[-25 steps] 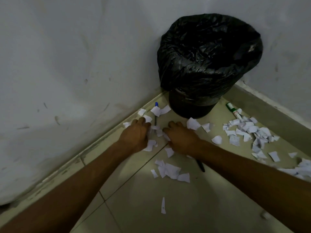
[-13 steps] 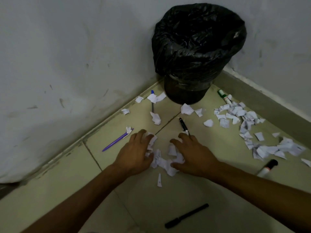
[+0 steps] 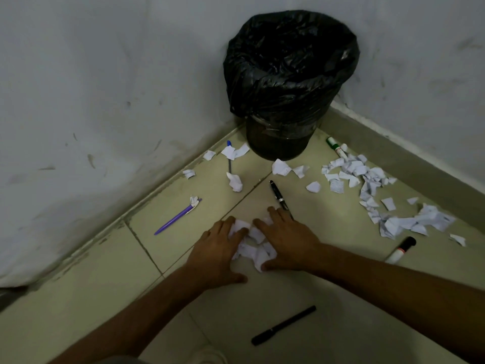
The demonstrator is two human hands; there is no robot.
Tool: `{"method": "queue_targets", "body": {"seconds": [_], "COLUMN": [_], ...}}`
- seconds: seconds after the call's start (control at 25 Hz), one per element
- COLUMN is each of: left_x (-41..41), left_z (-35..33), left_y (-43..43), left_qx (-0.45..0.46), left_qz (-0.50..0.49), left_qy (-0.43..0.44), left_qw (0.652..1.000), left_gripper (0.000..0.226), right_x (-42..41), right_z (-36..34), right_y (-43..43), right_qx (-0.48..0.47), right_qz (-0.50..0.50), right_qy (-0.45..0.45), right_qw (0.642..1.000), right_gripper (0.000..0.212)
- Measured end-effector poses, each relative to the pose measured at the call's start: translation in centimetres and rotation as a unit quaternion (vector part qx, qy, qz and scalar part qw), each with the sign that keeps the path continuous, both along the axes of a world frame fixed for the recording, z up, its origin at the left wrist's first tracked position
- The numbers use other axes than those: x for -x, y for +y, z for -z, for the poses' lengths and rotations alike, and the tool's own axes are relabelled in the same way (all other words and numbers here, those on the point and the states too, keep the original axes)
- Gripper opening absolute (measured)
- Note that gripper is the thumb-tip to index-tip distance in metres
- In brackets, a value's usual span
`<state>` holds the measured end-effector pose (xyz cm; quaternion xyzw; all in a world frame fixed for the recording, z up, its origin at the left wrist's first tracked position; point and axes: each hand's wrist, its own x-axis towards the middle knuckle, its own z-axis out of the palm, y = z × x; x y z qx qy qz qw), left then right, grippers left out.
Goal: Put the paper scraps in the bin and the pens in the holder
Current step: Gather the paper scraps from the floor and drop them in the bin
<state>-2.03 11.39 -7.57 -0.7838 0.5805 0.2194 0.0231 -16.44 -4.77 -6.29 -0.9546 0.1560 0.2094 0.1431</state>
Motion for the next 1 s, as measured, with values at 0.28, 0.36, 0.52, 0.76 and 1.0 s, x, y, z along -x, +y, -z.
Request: {"method": "queue_targets", "body": {"seconds": [0.28, 0.36, 0.52, 0.76, 1.0], "left_x": [0.6, 0.9, 1.3, 1.3, 0.8], "left_z": [0.7, 0.9, 0.9, 1.2, -1.5], "left_y": [1.3, 1.3, 0.8, -0.3, -1.4], "left_qx": [0.06, 0.073, 0.151, 0.128, 0.216], "left_qz": [-0.009, -0.001, -0.003, -0.06, -0.252], "left_qy": [0.013, 0.021, 0.088, 0.14, 0.195], "left_qw": [0.998, 0.997, 0.985, 0.98, 0.923], "left_gripper": [0.111, 0.099, 0.043, 0.016, 0.005], "right_x": [1.2, 1.2, 0.8, 1.5, 1.5], "right_z": [0.2, 0.2, 0.5, 0.1, -3.3], "right_y": [0.1, 0.3, 1.4, 0.0, -1.8], "right_qx": [-0.037, -0.043, -0.099, -0.182, -0.327], "right_qz": [-0.027, -0.027, -0.002, 0.049, 0.307], "right_qy": [-0.055, -0.049, -0.045, -0.096, -0.229], "right_qw": [0.997, 0.997, 0.994, 0.977, 0.864], "right_gripper": [0.092, 0.077, 0.042, 0.022, 0.012]}}
